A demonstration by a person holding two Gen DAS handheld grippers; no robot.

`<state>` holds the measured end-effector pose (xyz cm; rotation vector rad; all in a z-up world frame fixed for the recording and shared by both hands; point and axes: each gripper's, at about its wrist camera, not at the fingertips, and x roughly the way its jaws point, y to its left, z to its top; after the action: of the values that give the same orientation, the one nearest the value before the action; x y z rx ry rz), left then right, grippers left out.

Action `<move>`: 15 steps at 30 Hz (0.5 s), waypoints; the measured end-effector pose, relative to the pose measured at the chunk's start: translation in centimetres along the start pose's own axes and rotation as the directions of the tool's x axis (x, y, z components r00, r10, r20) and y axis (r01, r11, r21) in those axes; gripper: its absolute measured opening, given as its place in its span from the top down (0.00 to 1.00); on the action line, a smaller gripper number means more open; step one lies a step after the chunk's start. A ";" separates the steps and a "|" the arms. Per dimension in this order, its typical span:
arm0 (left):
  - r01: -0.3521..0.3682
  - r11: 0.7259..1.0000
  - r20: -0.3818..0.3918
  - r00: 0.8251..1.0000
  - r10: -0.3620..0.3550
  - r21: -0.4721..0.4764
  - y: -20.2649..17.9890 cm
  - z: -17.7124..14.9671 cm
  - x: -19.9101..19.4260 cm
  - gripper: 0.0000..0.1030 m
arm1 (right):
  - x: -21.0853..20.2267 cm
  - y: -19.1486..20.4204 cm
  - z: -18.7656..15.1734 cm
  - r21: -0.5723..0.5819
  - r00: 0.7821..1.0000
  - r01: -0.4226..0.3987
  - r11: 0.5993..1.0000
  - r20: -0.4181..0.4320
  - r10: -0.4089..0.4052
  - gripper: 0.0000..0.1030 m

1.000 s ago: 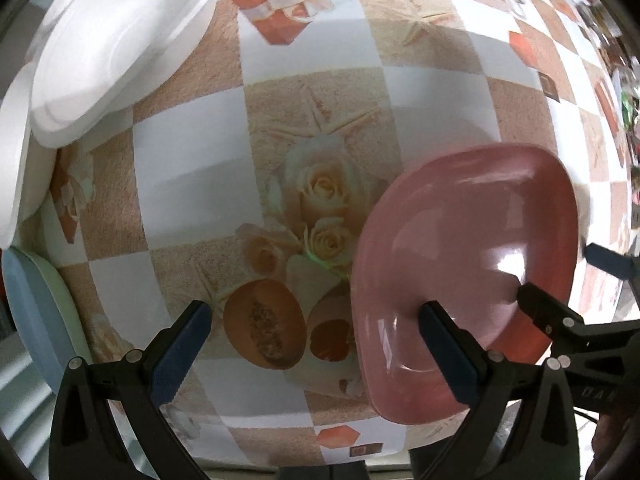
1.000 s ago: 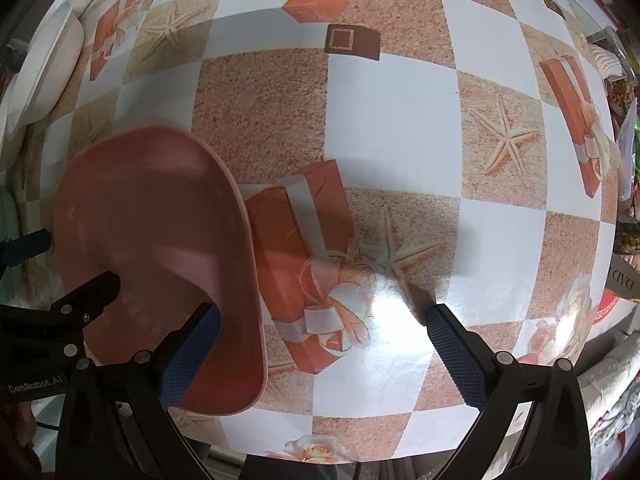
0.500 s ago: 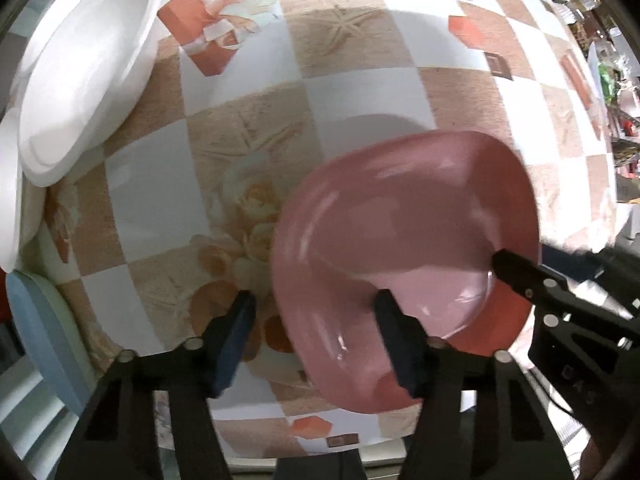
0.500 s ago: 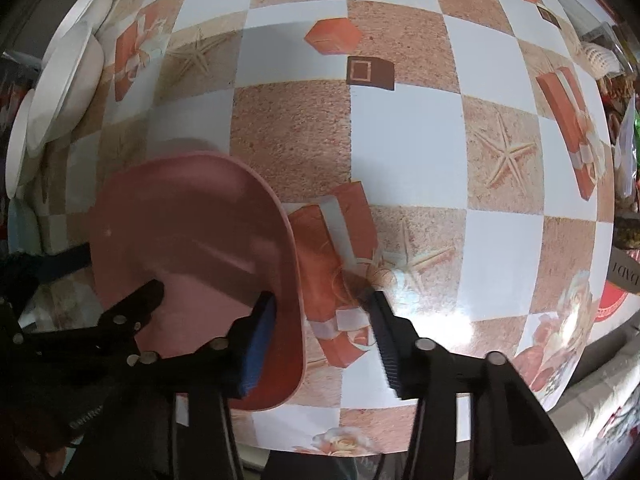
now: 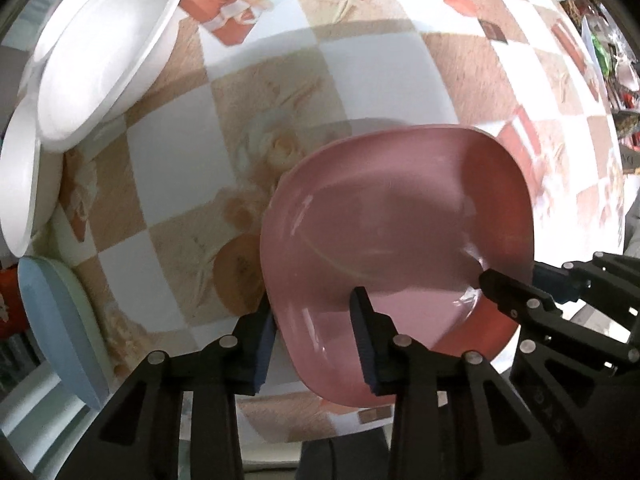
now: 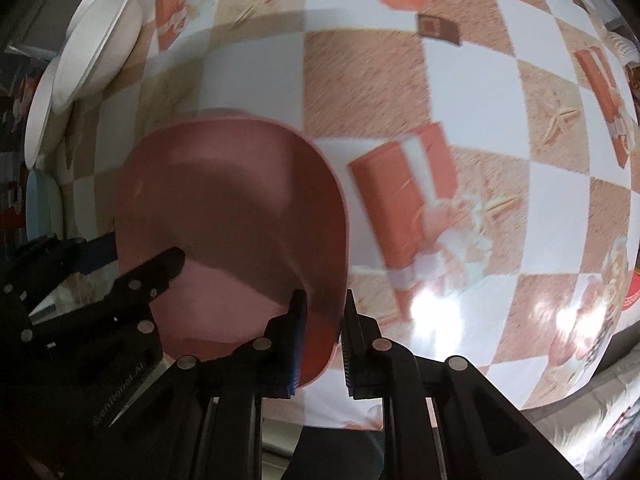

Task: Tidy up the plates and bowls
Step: 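Close both grippers on the pink plate's rim, then lift the pink plate with both grippers and carry it over the blue plate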

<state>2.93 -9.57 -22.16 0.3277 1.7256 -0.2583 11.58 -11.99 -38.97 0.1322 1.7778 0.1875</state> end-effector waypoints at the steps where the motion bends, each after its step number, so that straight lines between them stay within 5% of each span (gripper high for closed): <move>1: -0.003 1.000 -0.002 1.000 0.003 0.002 0.1 -0.3 0.1 0.62 | 0.1 0.5 -0.2 -0.008 1.000 -0.001 1.000 -0.009 0.000 0.83; 15: 0.005 1.000 -0.007 1.000 -0.005 -0.019 3.7 -5.9 1.7 0.62 | 1.3 2.9 -0.7 -0.069 0.998 -0.008 0.998 -0.069 0.003 0.83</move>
<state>-1.48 -3.88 -22.77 0.3107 1.7345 -0.2440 10.58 -8.95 -39.46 0.0820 1.8375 0.2599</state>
